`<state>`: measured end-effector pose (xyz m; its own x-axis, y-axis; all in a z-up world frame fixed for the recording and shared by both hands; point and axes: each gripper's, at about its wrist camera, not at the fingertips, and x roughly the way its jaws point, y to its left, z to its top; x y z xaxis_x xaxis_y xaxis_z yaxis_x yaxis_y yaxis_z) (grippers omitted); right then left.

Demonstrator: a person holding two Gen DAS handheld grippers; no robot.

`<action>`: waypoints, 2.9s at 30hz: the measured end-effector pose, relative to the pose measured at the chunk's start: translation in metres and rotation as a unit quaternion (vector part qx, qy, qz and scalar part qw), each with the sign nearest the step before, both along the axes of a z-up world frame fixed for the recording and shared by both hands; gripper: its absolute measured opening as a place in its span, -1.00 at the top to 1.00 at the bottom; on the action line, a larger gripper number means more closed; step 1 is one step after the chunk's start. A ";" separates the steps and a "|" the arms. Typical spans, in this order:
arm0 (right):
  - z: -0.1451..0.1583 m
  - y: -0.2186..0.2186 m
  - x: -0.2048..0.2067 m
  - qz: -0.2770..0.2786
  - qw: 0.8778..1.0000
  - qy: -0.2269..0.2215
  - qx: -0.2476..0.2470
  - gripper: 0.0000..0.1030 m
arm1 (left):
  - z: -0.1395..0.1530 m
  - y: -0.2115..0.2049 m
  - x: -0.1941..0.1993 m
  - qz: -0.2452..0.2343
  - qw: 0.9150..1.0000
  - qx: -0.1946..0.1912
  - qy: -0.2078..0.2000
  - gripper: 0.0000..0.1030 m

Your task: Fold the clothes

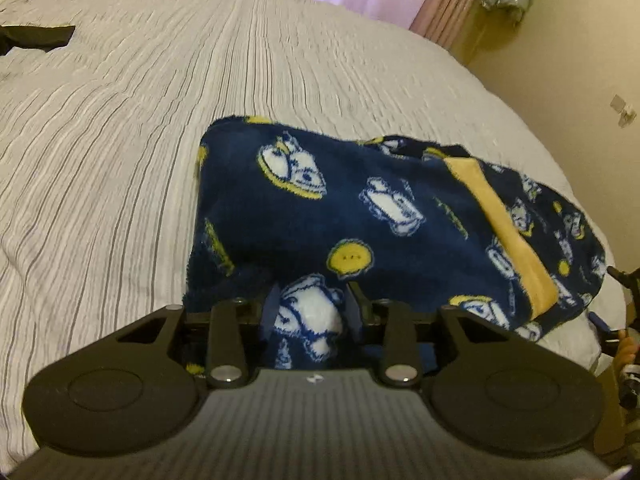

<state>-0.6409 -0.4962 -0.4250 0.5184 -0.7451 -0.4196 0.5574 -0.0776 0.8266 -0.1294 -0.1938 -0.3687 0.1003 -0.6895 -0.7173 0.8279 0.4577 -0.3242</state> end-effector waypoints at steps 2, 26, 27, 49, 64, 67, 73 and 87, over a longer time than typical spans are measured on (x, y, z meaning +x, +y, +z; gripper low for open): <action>-0.001 -0.009 -0.001 0.003 1.000 -0.009 -0.009 -0.44 | 0.004 0.005 0.006 0.005 1.000 -0.011 0.012 0.43; 0.094 0.012 0.148 0.083 0.922 0.326 -0.190 0.75 | -0.005 0.053 0.056 0.077 0.991 -0.046 0.096 0.43; 0.109 0.031 0.179 0.114 0.895 0.356 -0.244 0.75 | -0.005 0.055 0.058 0.079 0.991 -0.049 0.100 0.43; 0.054 0.273 0.319 0.393 0.622 0.508 -0.447 -0.48 | -0.008 0.068 0.075 0.063 0.966 -0.125 0.216 0.31; 0.058 0.119 0.194 0.204 0.944 0.246 -0.079 -0.47 | -0.037 -0.026 0.080 0.008 0.946 -0.122 0.301 -0.29; 0.054 0.114 0.189 0.200 0.952 0.222 -0.064 -0.47 | -0.042 -0.042 0.078 -0.001 0.944 -0.115 0.309 -0.30; 0.051 0.099 0.195 0.192 0.956 0.214 -0.056 -0.47 | -0.016 -0.046 0.078 -0.024 0.948 -0.158 0.276 0.61; 0.057 0.118 0.242 0.240 0.931 0.254 -0.103 -0.47 | -0.013 0.019 0.093 0.031 0.964 -0.149 0.216 0.60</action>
